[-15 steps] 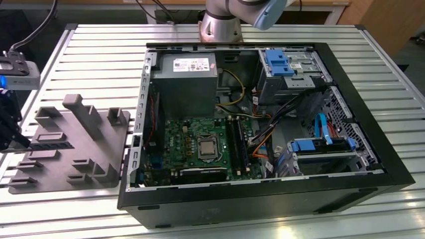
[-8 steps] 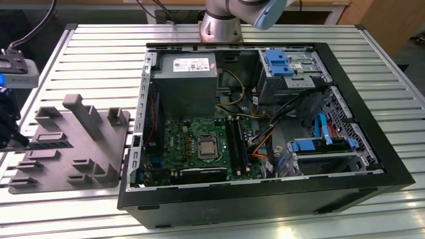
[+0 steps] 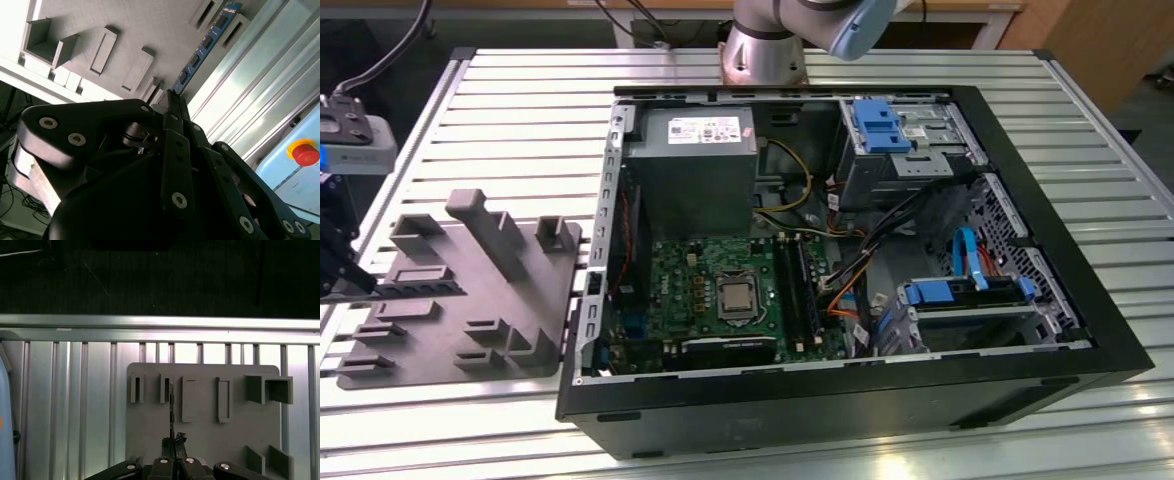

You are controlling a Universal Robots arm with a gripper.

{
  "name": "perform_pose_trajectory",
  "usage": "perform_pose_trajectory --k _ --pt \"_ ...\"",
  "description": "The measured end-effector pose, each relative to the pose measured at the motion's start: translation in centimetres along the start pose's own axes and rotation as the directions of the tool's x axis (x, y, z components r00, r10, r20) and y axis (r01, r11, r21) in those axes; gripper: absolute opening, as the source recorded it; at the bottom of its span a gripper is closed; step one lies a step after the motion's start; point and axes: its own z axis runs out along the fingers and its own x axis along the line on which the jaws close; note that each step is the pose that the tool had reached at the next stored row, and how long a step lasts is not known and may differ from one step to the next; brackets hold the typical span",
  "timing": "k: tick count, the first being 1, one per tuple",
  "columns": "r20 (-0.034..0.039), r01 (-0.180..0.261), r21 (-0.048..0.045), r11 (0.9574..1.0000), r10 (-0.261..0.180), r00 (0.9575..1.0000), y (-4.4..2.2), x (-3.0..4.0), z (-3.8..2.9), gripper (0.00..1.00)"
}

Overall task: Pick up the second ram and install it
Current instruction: 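Pick up the second ram and move it above second insertion slot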

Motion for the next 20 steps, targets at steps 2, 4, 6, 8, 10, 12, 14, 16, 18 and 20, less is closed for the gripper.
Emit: perform_pose_trajectory --k 2,4,6,8,10,12,14,16,18,20 --pt "-0.0002 0.000 -0.0001 1.0000 0.000 1.0000 0.00 0.00 -0.06 0.11" --pt "-0.0002 0.000 -0.0002 1.0000 0.000 1.0000 0.01 0.00 -0.16 0.11" --pt "-0.0001 0.000 -0.0001 1.0000 0.000 1.0000 0.01 -0.01 -0.26 0.11" --pt "-0.0001 0.000 0.0000 1.0000 0.000 1.0000 0.01 -0.01 -0.35 0.11" --pt "-0.0002 0.000 -0.0001 1.0000 0.000 1.0000 0.02 -0.02 -0.48 0.11" --pt "-0.0001 0.000 0.0000 1.0000 0.000 1.0000 0.02 -0.02 -0.59 0.11" --pt "-0.0001 0.000 -0.0001 1.0000 0.000 1.0000 0.02 -0.02 -0.71 0.11" --pt "-0.0001 0.000 -0.0001 1.0000 0.000 1.0000 0.03 -0.03 -0.85 0.11" --pt "-0.0001 0.000 -0.0001 1.0000 0.000 1.0000 0.03 -0.03 -1.00 0.11" --pt "-0.0001 0.000 -0.0001 1.0000 0.000 1.0000 0.04 -0.04 -1.17 0.11"
